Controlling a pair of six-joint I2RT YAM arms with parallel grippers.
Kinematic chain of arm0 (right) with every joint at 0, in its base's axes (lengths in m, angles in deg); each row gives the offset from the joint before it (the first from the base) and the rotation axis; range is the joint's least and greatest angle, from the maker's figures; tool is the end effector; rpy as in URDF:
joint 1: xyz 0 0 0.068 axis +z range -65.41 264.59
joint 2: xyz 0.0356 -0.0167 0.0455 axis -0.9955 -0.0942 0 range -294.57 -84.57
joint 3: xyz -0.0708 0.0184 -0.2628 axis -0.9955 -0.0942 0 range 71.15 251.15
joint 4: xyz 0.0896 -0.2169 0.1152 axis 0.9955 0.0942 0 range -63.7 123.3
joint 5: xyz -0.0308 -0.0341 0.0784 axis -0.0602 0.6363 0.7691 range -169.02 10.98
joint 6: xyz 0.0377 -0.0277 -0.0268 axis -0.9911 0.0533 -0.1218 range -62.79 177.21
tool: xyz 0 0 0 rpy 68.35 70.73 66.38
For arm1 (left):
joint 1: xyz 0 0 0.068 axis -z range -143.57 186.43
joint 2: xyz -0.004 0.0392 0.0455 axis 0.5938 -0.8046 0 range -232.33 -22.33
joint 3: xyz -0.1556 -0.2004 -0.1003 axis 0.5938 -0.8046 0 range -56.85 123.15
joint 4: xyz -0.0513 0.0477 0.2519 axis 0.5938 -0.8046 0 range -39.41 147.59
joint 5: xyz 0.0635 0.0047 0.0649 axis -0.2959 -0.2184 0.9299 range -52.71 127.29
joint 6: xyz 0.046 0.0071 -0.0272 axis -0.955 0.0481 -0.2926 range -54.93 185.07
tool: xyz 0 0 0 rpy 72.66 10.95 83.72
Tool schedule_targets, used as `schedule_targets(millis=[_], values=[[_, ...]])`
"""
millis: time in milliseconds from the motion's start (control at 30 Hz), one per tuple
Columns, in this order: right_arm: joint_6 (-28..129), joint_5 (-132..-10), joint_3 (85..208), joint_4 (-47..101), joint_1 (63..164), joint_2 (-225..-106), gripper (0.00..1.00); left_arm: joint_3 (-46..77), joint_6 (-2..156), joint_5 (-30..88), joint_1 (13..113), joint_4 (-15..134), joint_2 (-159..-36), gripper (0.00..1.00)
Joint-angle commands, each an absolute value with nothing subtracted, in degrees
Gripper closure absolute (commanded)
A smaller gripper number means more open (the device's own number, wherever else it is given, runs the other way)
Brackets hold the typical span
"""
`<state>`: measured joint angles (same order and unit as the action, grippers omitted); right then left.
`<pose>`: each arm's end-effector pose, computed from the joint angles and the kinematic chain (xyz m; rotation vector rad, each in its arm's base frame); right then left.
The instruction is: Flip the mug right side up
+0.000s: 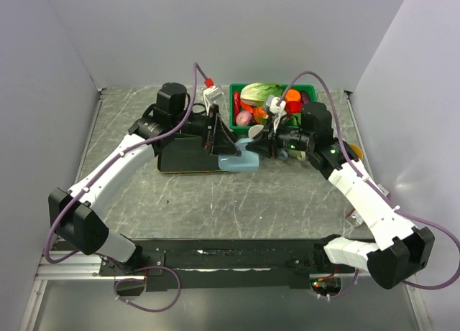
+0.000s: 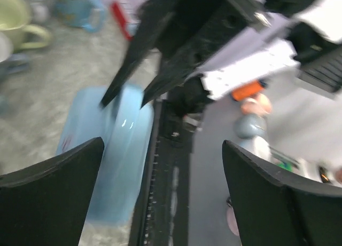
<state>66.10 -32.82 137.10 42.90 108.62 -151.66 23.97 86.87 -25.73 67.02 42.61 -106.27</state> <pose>0.2245 0.1282 0.3817 -1.0474 1.5672 0.9340 0.2643 -0.1931 0.3947 0.9706 1.7983 -1.6249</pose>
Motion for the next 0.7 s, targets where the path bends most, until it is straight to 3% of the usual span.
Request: schedule_targets(millis=[0, 200, 400, 667], values=[[79.3, -47.9, 143.0, 51.0, 108.6, -147.8, 1.0, 28.7, 79.1, -10.6, 67.1, 34.1, -104.2, 0.04], [91.7, -62.9, 143.4, 61.7, 109.8, -148.6, 1.0, 28.8, 74.3, -1.5, 64.9, 25.8, -102.5, 0.04], [100.7, -76.8, 141.6, 71.5, 112.6, -150.1, 1.0, 22.8, 76.8, -2.9, 63.7, 29.3, -98.4, 0.04], [109.8, -92.8, 133.8, 72.5, 115.2, -153.2, 1.0, 19.6, 77.7, -0.8, 63.0, 29.2, -96.6, 0.04]])
